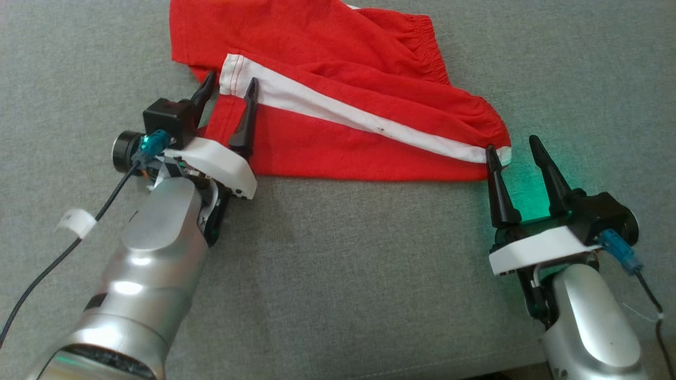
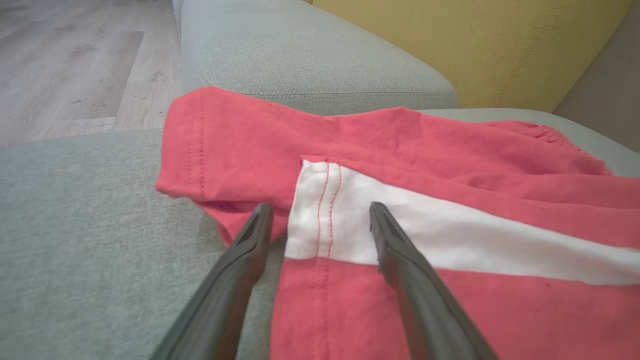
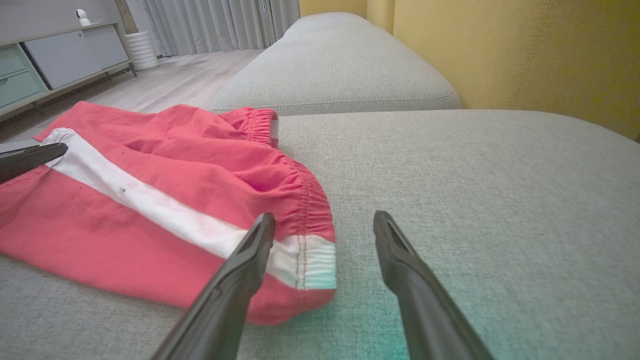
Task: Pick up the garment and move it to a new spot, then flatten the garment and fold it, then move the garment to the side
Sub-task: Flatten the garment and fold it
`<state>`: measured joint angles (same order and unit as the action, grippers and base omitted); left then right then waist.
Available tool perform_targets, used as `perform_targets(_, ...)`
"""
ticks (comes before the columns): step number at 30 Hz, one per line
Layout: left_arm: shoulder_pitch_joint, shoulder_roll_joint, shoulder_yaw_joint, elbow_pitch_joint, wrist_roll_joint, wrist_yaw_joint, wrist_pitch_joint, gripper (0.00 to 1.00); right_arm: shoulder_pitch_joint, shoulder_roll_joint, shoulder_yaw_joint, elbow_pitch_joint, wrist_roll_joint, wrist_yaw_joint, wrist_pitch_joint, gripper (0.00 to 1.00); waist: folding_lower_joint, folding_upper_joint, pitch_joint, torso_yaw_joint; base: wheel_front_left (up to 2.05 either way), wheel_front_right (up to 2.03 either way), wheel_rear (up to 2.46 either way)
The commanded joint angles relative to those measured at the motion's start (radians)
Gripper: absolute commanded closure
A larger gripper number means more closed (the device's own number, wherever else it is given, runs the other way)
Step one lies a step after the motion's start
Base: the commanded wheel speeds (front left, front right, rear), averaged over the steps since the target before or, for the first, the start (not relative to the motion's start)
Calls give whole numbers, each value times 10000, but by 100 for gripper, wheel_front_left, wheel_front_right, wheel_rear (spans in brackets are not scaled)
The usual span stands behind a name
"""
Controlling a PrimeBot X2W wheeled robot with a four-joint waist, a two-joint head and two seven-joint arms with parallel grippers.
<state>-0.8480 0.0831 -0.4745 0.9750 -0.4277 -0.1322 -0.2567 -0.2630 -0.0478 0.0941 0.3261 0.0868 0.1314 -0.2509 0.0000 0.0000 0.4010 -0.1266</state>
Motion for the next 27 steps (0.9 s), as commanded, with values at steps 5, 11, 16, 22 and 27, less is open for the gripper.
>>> perform_targets(5, -372, 255, -255, -465, -346, 16, -51, 0, -299, -27, 236, -257, 48, -7, -109, 0, 0, 0, 44, 39, 0, 0, 0)
perform_targets(11, -327, 397, -620, -676, -617, 16, -51, 91, -302, -25, 272, -199, 140, -7, -109, 0, 0, 0, 25, 51, 0, 0, 0)
perform_targets(16, -197, 549, -195, -1328, -392, 16, -51, 100, -222, -25, 156, -176, 264, -7, -109, 0, 0, 0, -133, 214, 0, 0, 0)
perform_targets(22, 1193, 378, 900, -2795, 10, 102, -51, 100, 166, -25, 95, -29, 514, -7, -109, 0, 0, 0, -845, 799, 0, 0, 0)
perform_targets(27, 2805, 212, 1798, -3935, 258, 105, -51, 100, 519, -28, 157, 157, 784, -7, -109, 0, 0, 0, -1447, 1336, 0, 0, 0)
